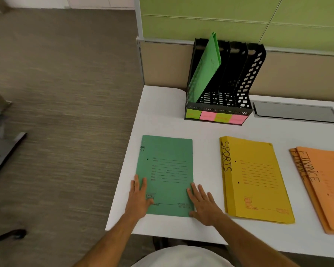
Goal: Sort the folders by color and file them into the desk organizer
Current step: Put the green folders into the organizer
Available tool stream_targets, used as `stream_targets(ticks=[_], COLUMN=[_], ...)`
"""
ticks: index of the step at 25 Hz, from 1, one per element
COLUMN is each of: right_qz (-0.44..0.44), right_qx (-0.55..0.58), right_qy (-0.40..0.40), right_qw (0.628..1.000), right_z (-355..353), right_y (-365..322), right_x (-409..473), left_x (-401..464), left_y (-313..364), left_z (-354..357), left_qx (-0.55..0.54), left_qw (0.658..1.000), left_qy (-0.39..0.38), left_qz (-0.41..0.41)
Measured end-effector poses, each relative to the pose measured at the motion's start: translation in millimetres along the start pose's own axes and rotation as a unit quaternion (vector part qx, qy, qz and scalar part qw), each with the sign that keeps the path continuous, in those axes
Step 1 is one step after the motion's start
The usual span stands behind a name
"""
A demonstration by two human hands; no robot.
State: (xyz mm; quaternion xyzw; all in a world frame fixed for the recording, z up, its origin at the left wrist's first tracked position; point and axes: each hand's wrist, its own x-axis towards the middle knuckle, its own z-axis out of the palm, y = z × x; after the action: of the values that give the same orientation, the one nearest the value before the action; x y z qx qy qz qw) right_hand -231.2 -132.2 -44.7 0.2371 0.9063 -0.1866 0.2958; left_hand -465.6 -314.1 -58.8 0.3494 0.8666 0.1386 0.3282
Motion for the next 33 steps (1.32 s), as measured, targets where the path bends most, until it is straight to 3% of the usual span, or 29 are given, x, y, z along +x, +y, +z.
stream_targets(ticks=[4,9,15,19,21,24,26,31,33], right_qz=[0.007,0.004,0.008,0.015,0.032,0.11,0.1,0.048,0.039], right_qx=[0.006,0.02,0.045,0.135,0.302,0.583,0.666,0.717,0.701], right_qy=[-0.015,-0.018,-0.009,0.001,0.031,0.137,0.167,0.176,0.173], right_qw=[1.0,1.0,0.999,0.991,0.952,0.794,0.72,0.673,0.69], right_z=[-4.1,-3.4,-4.3,-9.9,-17.1,-60.2,-96.8,-162.9,-181.1], right_y=[0.3,3.2,6.4,5.1,5.7,8.6,11.8,9.0,5.4], right_x=[0.2,2.4,3.1,3.7,5.2,6.3,4.9,-11.0,-20.6], left_x=[-3.9,0.5,-3.7,-5.6,-6.9,-4.5,2.8,22.4,30.9], left_y=[13.0,20.9,17.9,19.0,25.1,37.7,45.9,63.3,65.7], left_z=[-15.5,-49.3,-53.9,-53.6,-58.1,-71.3,-82.0,-101.5,-104.3], left_qx=[-0.151,-0.342,-0.353,-0.383,-0.399,-0.432,-0.455,-0.474,-0.466], left_qw=[0.985,0.927,0.924,0.913,0.907,0.895,0.885,0.879,0.884], left_qy=[0.076,0.096,0.082,0.084,0.085,0.083,0.076,0.042,0.038], left_qz=[-0.028,-0.123,-0.123,-0.116,-0.1,-0.077,-0.066,-0.028,-0.011])
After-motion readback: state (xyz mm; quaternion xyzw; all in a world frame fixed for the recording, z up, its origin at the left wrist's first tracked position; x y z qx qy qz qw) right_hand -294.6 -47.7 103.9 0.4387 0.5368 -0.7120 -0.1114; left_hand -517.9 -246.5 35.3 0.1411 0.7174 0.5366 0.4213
